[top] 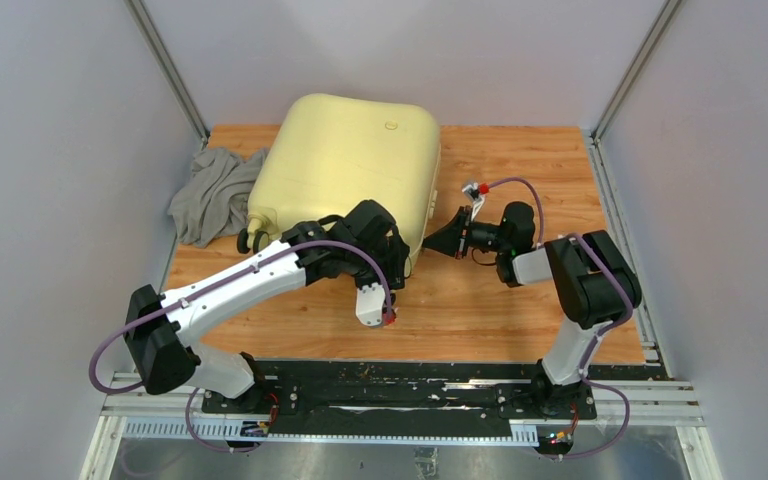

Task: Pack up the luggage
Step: Zip the luggage at the center of the board.

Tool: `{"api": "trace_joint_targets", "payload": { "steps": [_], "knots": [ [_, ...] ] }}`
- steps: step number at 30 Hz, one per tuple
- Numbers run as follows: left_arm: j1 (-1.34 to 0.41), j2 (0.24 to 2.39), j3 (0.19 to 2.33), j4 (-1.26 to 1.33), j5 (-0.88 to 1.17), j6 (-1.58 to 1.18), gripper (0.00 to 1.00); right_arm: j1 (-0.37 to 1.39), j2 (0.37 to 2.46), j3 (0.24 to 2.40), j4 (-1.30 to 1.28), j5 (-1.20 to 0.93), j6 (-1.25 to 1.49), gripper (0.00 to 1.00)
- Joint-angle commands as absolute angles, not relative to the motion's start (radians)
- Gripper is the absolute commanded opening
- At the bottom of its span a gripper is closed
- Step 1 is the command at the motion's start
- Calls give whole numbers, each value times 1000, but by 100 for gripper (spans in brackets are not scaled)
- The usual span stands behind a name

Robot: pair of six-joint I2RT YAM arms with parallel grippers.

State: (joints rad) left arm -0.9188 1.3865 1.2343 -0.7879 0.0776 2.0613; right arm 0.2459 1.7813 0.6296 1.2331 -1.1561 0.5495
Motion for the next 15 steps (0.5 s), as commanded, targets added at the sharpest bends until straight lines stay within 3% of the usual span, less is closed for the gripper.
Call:
{"api": "trace_joint_targets", "payload": {
  "steps": [1, 6, 15],
  "knots": [
    [-914, 1379, 1328, -720, 15, 2050, 0, 341, 1669, 569, 1212, -1147, 478, 0],
    [-913, 1412, 1343, -655, 3, 2036, 0, 459, 1490, 535, 769, -1035, 179, 0],
    [-914, 1457, 1360, -595, 2, 2061, 0, 531, 1325, 460, 682, -938, 142, 0]
  ]
}}
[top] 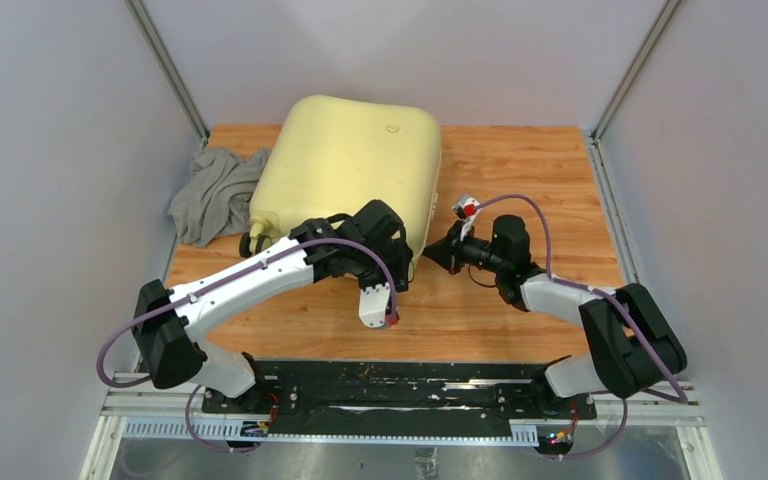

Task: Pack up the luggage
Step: Zip the luggage at the center of the board.

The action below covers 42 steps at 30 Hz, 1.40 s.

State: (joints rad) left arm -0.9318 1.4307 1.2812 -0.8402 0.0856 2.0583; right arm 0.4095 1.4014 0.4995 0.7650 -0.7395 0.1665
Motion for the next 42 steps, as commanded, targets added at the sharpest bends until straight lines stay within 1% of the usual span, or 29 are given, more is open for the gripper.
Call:
{"api": "trace_joint_targets", "payload": {
  "steps": [1, 7, 10, 12, 15, 19, 22, 26, 27, 28, 29, 31, 32, 33, 34, 36, 38, 42],
  "knots": [
    [-914, 1462, 1364, -594, 2, 2061, 0, 542, 1316, 456, 682, -935, 143, 0],
    [-914, 1486, 1383, -573, -25, 2063, 0, 631, 1252, 417, 677, -906, 153, 0],
    [-914, 1521, 1402, -529, -22, 2044, 0, 685, 1249, 406, 761, -894, 216, 0],
    [-914, 1551, 1427, -516, -17, 2027, 0, 695, 1236, 401, 806, -894, 251, 0],
    [-914, 1597, 1470, -480, -23, 1994, 0, 695, 1203, 404, 803, -872, 265, 0],
    [-920, 1660, 1564, -460, -26, 1888, 0, 696, 1214, 400, 870, -865, 320, 0],
    [-925, 1723, 1681, -475, -43, 1787, 0, 696, 1191, 359, 933, -836, 349, 0],
    [-927, 1781, 1787, -516, -68, 1712, 0, 672, 1130, 339, 828, -734, 306, 0],
    [-928, 1775, 1788, -531, -70, 1699, 0, 643, 1113, 329, 809, -694, 311, 6],
    [-927, 1763, 1776, -545, -74, 1685, 1, 602, 1087, 310, 793, -632, 329, 16],
    [-928, 1742, 1756, -564, -77, 1675, 5, 544, 1051, 286, 791, -608, 354, 27],
    [-926, 1687, 1687, -605, -88, 1652, 12, 425, 961, 246, 781, -563, 393, 43],
    [-924, 1648, 1662, -638, -87, 1638, 12, 367, 924, 240, 766, -552, 400, 54],
    [-922, 1616, 1633, -664, -78, 1632, 12, 322, 901, 251, 743, -553, 397, 63],
    [-918, 1583, 1599, -673, -61, 1635, 10, 281, 906, 277, 721, -585, 381, 67],
    [-913, 1530, 1534, -672, -53, 1664, 6, 226, 972, 349, 682, -681, 343, 69],
    [-912, 1503, 1509, -673, -66, 1677, 4, 181, 1058, 398, 686, -765, 334, 71],
    [-913, 1481, 1516, -672, -76, 1702, 3, 152, 1202, 417, 829, -847, 360, 73]
  ]
}}
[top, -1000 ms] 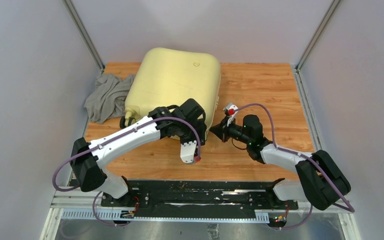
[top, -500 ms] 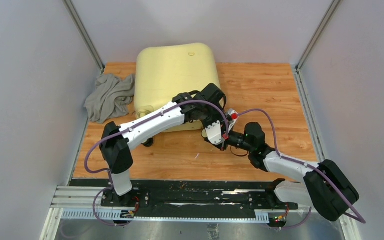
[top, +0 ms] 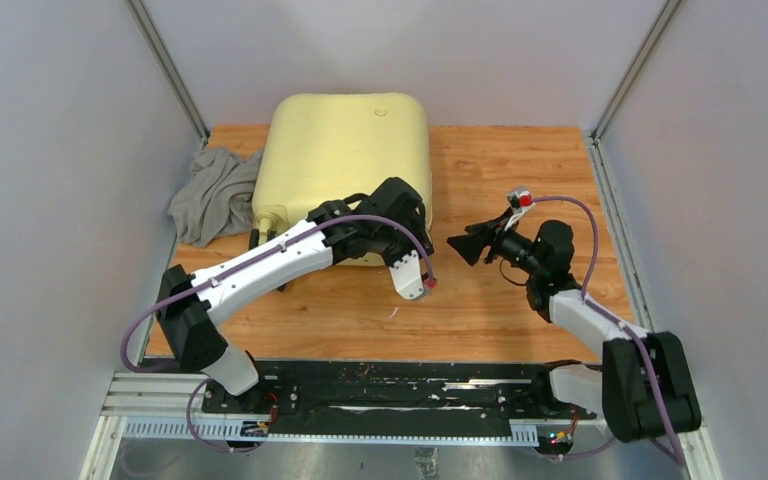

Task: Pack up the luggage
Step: Zip the luggage at the center of the board.

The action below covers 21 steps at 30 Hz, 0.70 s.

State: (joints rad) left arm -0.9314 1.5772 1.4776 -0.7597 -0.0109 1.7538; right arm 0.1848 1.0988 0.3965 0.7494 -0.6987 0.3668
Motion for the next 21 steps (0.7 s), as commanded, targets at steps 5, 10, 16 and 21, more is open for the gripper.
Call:
{"api": "trace_joint_targets", "payload": {
  "steps": [5, 10, 16, 21],
  "knots": [
    [-913, 1452, 1492, -672, -68, 1775, 2, 152, 1409, 474, 996, -1003, 386, 73],
    [-913, 1419, 1453, -673, -56, 1810, 1, 152, 1592, 552, 1194, -1088, 452, 73],
    [-914, 1407, 1467, -672, -68, 1814, 0, 161, 1836, 666, 1576, -1170, 715, 74],
    [-913, 1409, 1479, -672, -82, 1823, 0, 224, 1911, 727, 1596, -1215, 720, 77]
  ]
}}
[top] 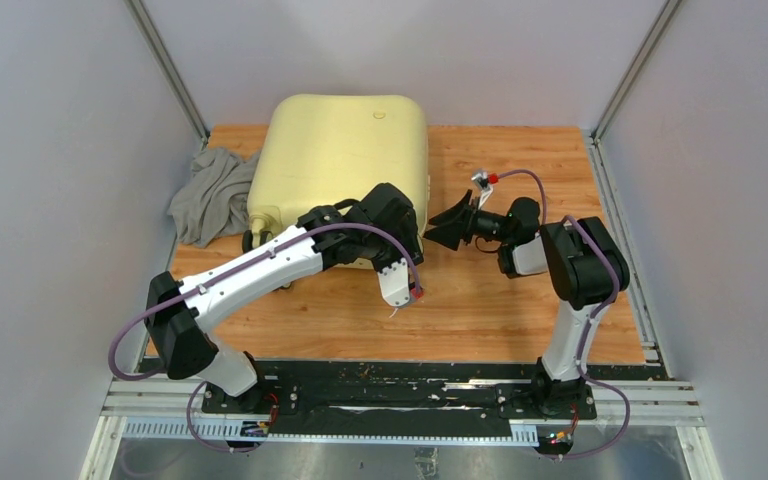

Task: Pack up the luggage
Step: Zip the luggage at the center of the board.

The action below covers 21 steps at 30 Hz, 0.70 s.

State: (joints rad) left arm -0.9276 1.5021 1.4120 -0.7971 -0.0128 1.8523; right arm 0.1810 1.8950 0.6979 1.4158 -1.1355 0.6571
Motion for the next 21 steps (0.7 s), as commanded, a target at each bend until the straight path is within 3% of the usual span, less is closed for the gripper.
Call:
{"api": "trace_joint_targets", "payload": {
  "steps": [1, 4, 9, 17, 21],
  "knots": [
    [-913, 1408, 1482, -672, -84, 1822, 0, 228, 1917, 732, 1595, -1212, 719, 76],
    [-913, 1411, 1498, -672, -88, 1818, 0, 236, 1931, 745, 1597, -1215, 725, 65],
    [-913, 1421, 1519, -672, -102, 1807, 0, 261, 1931, 741, 1596, -1233, 731, 38],
    [-913, 1408, 1520, -673, -104, 1811, 0, 264, 1921, 721, 1597, -1195, 728, 17],
    [-913, 1407, 1525, -673, -106, 1810, 0, 265, 1892, 711, 1597, -1188, 728, 0]
  ]
}}
